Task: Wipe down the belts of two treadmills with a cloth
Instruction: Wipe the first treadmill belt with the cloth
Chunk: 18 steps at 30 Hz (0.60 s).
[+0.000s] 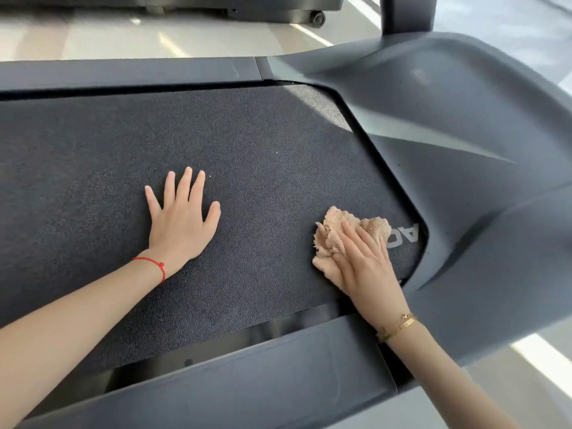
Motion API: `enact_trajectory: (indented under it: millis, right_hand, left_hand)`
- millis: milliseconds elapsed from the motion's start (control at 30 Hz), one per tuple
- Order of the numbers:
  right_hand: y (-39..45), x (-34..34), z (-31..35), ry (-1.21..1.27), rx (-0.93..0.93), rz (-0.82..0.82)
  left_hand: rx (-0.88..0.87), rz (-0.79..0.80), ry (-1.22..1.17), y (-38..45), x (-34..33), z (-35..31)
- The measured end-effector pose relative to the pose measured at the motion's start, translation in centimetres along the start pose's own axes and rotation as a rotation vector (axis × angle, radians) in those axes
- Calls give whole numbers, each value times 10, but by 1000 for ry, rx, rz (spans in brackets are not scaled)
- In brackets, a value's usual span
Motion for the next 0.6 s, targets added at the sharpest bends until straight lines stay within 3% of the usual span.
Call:
enact_trajectory:
  millis: [267,333,467,600]
  right_hand:
    - [134,-19,-9,-70,-63,45]
    - [149,-30,15,-69,59,90]
    - [114,-45,83,34,466,-28]
    - [111,-56,74,29,501,41]
  left_hand:
    - [3,22,15,0,0,0]
    - [1,21,16,0,0,0]
    - [-7,4,34,-1,-2,1]
    - [-16,15,46,0,-4,3]
Point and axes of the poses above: each hand's wrist, its own y-axis towards the middle knuckle, its own x-axis out of the back of the hand, z = x × y, the point moved 2 cm from there along y, towards the middle knuckle, and after that the axes turned 7 degrees about -x, right-handed, at the moved point
